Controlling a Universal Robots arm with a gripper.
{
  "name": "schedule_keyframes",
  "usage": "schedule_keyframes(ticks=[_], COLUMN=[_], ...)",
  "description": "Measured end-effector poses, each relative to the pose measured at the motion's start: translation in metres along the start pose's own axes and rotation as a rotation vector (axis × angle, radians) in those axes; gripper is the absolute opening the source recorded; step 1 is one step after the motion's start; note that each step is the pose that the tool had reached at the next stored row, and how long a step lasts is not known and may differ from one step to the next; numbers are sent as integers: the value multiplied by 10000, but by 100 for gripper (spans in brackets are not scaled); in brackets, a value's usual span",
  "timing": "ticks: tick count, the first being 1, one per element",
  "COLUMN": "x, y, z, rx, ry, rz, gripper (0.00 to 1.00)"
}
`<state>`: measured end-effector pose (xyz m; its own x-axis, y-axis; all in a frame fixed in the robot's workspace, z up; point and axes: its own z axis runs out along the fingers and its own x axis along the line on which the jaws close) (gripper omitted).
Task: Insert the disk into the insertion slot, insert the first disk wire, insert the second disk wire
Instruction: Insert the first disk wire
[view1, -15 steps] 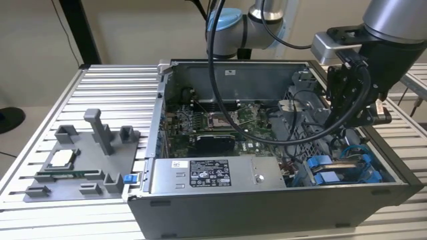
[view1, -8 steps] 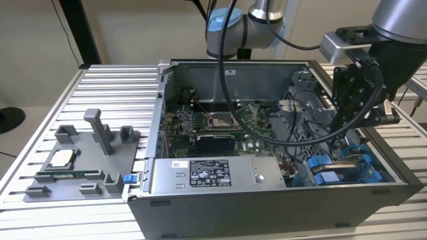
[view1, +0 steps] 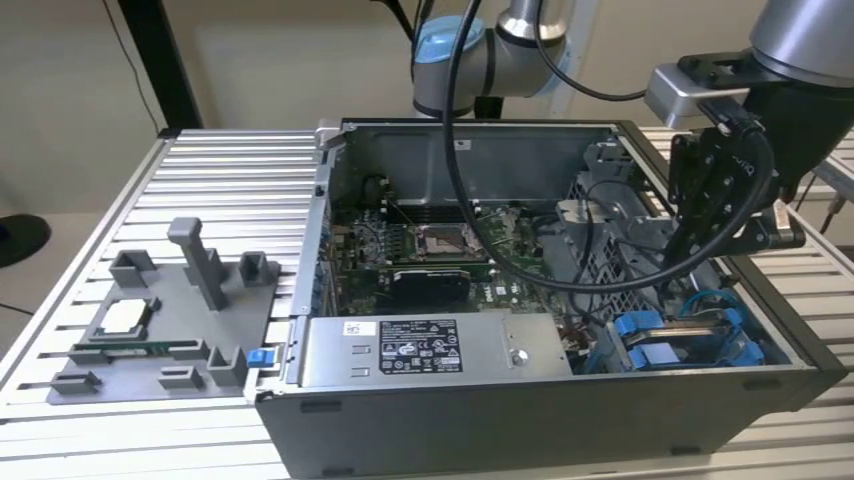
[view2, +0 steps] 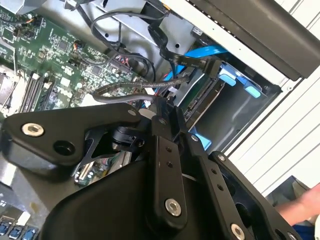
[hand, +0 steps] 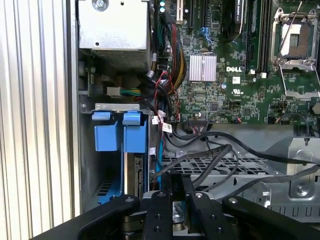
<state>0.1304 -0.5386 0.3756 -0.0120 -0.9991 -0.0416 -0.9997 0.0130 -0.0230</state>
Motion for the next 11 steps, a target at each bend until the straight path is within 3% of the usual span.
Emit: schedule_keyframes(ticks=[11], x=[0], y=[-13], z=[1], rx=[-1], ry=[7], rz=[-2], gripper=[0])
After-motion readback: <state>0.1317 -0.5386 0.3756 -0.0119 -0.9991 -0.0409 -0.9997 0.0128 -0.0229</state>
